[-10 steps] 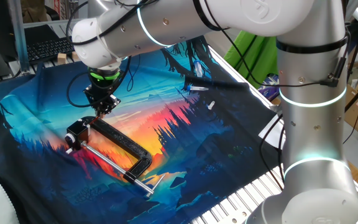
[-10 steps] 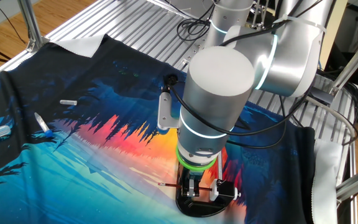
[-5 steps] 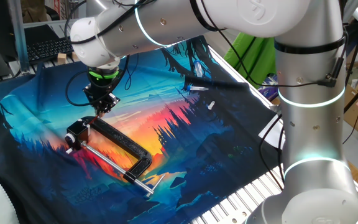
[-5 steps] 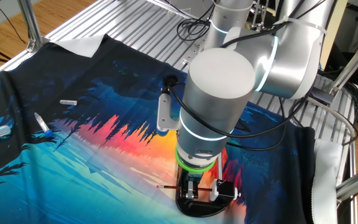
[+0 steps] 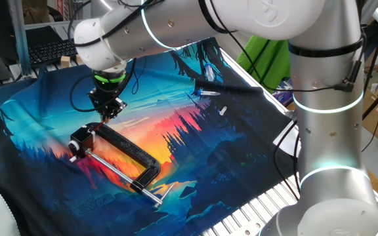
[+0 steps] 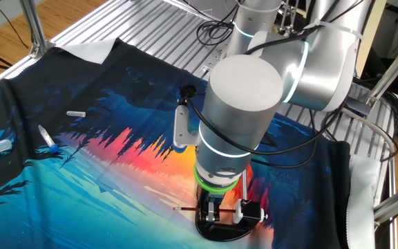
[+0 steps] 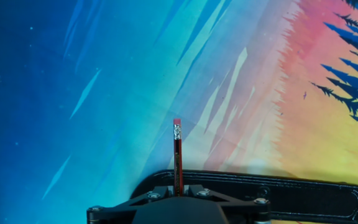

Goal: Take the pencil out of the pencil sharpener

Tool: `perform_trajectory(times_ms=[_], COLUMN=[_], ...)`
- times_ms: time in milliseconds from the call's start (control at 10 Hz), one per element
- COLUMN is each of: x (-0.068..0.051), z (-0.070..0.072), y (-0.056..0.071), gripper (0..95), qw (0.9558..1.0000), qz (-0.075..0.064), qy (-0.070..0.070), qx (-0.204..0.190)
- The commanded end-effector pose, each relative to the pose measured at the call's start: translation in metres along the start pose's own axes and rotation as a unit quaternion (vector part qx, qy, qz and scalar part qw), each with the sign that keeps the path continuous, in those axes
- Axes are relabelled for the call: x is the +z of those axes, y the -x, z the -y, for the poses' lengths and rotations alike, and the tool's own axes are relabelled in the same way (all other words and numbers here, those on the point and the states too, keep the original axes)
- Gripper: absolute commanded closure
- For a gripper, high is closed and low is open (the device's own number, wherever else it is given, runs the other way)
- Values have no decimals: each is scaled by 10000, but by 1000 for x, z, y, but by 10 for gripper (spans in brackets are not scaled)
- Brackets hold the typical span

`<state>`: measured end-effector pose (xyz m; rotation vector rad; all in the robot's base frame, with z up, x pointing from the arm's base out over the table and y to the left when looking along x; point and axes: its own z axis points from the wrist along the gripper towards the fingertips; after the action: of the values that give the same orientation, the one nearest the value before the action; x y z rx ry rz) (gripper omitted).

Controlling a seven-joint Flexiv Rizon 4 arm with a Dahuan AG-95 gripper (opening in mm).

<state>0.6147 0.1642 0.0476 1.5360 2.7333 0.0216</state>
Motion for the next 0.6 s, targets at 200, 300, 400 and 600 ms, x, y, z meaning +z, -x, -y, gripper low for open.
perform_trajectory(times_ms=[200,300,400,600], x=[1,1,2,2], z=[-1,-1,-1,-1], y=[5,7,8,13], gripper=[950,950,950,950], qw=[10000,10000,10000,10000], qz=[-35,-42,-46,-59], qy=[7,11,7,10], qx=[-34,-35,-42,-56])
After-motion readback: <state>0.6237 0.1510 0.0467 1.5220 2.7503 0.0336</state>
